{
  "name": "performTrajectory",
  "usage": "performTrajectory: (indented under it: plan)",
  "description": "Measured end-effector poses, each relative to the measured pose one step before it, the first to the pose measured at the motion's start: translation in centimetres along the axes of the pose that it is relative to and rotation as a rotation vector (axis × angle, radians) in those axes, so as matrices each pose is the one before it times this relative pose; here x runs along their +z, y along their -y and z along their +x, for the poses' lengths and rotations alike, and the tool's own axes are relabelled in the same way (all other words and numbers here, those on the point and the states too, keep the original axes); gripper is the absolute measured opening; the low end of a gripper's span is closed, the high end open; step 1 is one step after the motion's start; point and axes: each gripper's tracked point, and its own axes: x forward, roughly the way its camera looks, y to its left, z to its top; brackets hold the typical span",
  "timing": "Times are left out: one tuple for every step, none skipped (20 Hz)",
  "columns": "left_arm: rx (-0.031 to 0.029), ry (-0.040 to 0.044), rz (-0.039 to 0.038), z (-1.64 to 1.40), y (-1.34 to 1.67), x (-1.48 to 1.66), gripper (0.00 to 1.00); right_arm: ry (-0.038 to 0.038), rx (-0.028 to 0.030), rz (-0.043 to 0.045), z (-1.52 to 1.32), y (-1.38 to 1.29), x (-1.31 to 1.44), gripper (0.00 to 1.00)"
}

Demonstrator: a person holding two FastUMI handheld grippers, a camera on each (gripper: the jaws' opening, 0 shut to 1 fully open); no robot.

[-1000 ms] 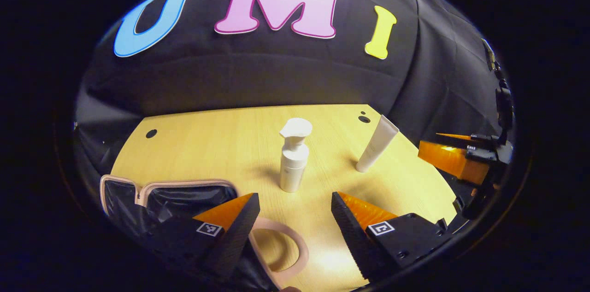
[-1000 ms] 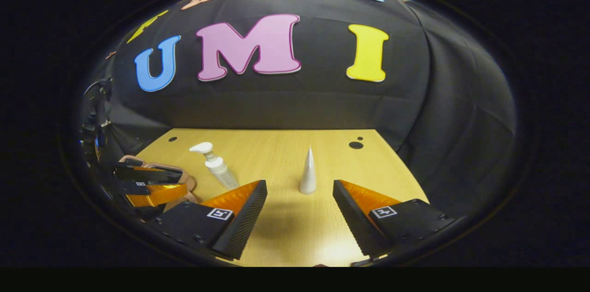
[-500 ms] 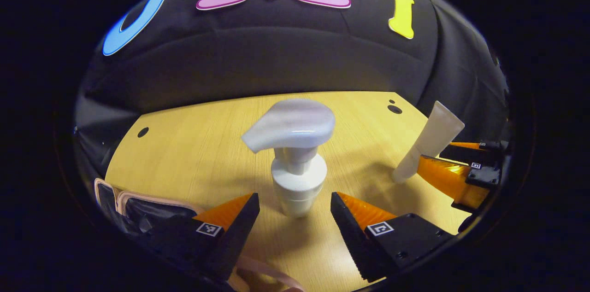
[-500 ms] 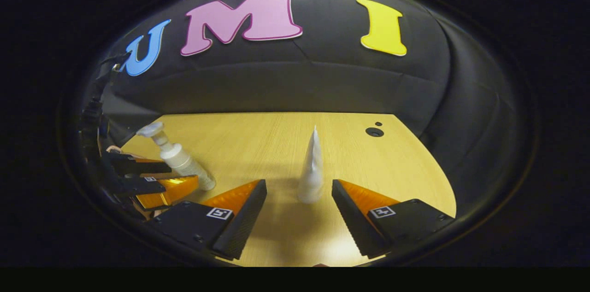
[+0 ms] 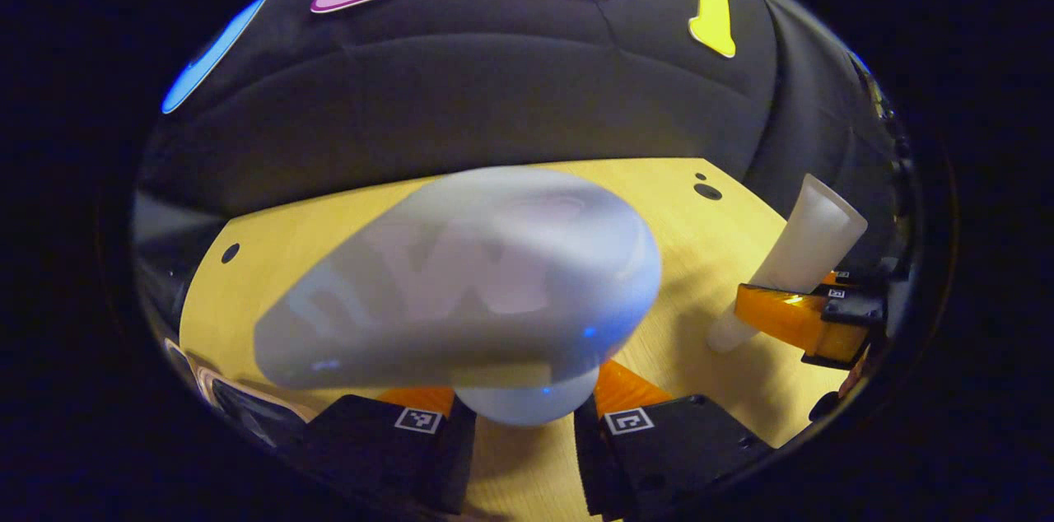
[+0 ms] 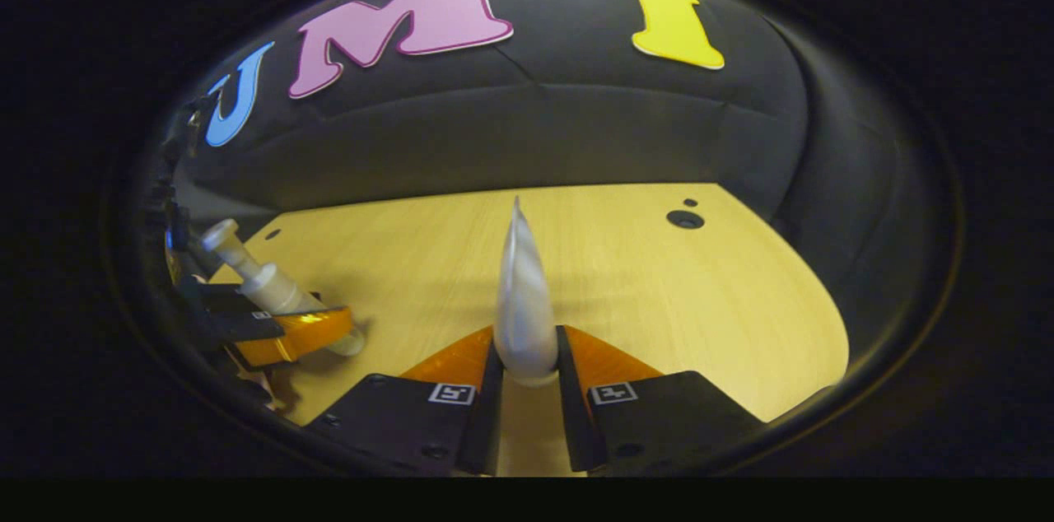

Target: First open the suitcase, pack the skin care products into it, and then close the suitcase.

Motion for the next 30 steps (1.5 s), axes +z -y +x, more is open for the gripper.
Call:
performTrajectory:
  plan:
    - [-0.02485,-0.01395,-0.00354,-1.007,0.475,-0.027,0.56,-0.01980,0.00290,0.01001,-0.801,-0.153,-0.001,0.25]
    - [-0.03091,-0.00526,-0.01355,-1.723,0.344,-0.069,0.56,-0.01687,0.02267,0.01273,-1.085,-0.543,0.078,0.24]
    - [-0.03446,-0.02725,-0.02082,-1.790,0.379,-0.283,0.56,-0.02400,0.02234,0.01874,-1.242,-0.891,-0.357,0.28]
    - [-0.03148,-0.03879,-0.03189,-2.029,0.367,-0.813,0.56,-0.02725,0.03022,0.00762,-1.263,-1.154,-0.375,0.31]
    - [-0.03922,-0.04548,-0.02947,-2.061,0.476,-1.005,0.55,-0.02254,0.02344,0.00488,-1.356,-1.087,-0.364,0.24]
    - [-0.02694,-0.04529,-0.02913,-2.116,0.026,-1.321,0.56,-0.02217,0.02396,0.00361,-1.175,-1.223,-0.267,0.31]
    - [-0.01447,-0.04816,-0.01654,-2.034,-0.270,-1.406,0.56,-0.02641,0.03527,0.01404,-1.032,-1.708,-0.264,0.31]
    - [-0.00582,-0.02949,-0.00578,-2.155,-0.804,-1.334,0.56,-0.02647,0.03951,0.02293,-0.794,-1.930,-0.279,0.31]
    - [0.00393,-0.02402,0.00709,-2.013,-0.805,-1.147,0.56,-0.02855,0.03816,0.02607,-0.792,-2.054,-0.556,0.31]
    - [0.00801,-0.02560,0.01141,-1.907,-0.952,-1.177,0.56,-0.03140,0.03469,0.01973,-0.524,-2.087,-0.551,0.31]
    - [0.00595,-0.01882,0.01150,-1.586,-0.956,-0.989,0.56,-0.03032,0.02903,0.01373,-0.325,-2.216,-0.787,0.27]
    - [0.00323,-0.02971,0.00274,-1.338,-1.280,-1.384,0.56,-0.03522,0.03367,0.00022,0.016,-2.336,-0.765,0.31]
    - [0.01138,-0.03474,-0.01693,-0.937,-1.429,-1.279,0.56,-0.03952,0.03361,-0.00249,-0.246,-2.687,-1.044,0.31]
    - [0.01292,-0.03977,-0.02723,-0.728,-1.678,-1.184,0.56,-0.03663,0.03544,-0.00431,0.342,-3.049,-1.129,0.31]
    - [0.00824,-0.02749,-0.02794,-0.409,-1.273,-0.665,0.56,-0.03154,0.02294,-0.00248,0.616,-2.681,-0.948,0.31]
    - [0.00206,-0.02534,-0.01978,-0.366,-1.301,-1.007,0.56,-0.03243,0.01727,-0.01600,1.081,-2.536,-1.019,0.31]
    - [0.00193,-0.02763,-0.01669,0.060,-1.117,-0.582,0.56,-0.02868,0.01006,-0.01596,1.303,-1.710,-1.165,0.25]
    - [0.00494,-0.04141,-0.00225,0.444,-1.195,-0.995,0.56,-0.03690,0.00043,-0.00539,1.347,-1.512,-1.096,0.28]
    - [0.01704,-0.04456,-0.00353,0.727,-0.693,-0.298,0.56,-0.04081,-0.00270,0.00248,1.258,-1.101,-1.038,0.31]
    - [0.01819,-0.04109,-0.00839,1.458,-0.690,-0.177,0.57,-0.04706,-0.00886,0.00513,1.313,-0.789,-1.203,0.31]
    - [0.00819,-0.02556,-0.00738,1.077,-0.075,0.136,0.57,-0.04670,-0.01766,0.00874,1.137,-0.743,-1.017,0.31]
    - [-0.01090,-0.02320,-0.00582,1.129,0.409,0.532,0.60,-0.05694,-0.01812,0.00518,1.384,-0.380,-1.047,0.31]
    - [-0.01423,-0.01318,-0.02042,0.738,0.170,0.075,0.53,-0.04002,-0.02669,0.00789,0.335,-0.052,-0.630,0.31]
    - [-0.02112,-0.01874,-0.02243,0.683,-0.461,-0.283,0.57,-0.03901,-0.04101,0.00242,0.815,0.240,-0.668,0.31]
    - [-0.02275,-0.02326,-0.01850,0.629,0.051,-0.290,0.56,-0.03104,-0.04653,0.00385,0.491,0.625,-0.516,0.31]
    - [-0.00948,-0.02378,-0.01707,0.673,-0.510,-0.454,0.57,-0.00556,-0.04264,0.01127,0.736,0.538,-0.005,0.31]
    - [0.00978,-0.02276,-0.01255,0.867,-0.461,-0.168,0.57,-0.01457,-0.03033,0.00762,0.709,0.219,-0.349,0.31]
    - [0.01563,-0.01453,0.00210,0.499,-0.663,-0.357,0.57,0.00265,-0.02165,0.01008,0.443,0.077,0.006,0.31]
    - [0.01956,-0.01198,0.00897,0.773,-0.640,-0.170,0.57,-0.00211,-0.02128,0.00665,0.576,0.179,-0.100,0.31]
    - [0.01345,-0.00631,0.00348,0.646,-0.447,-0.069,0.57,-0.00478,-0.02607,0.00479,0.529,0.284,-0.124,0.31]
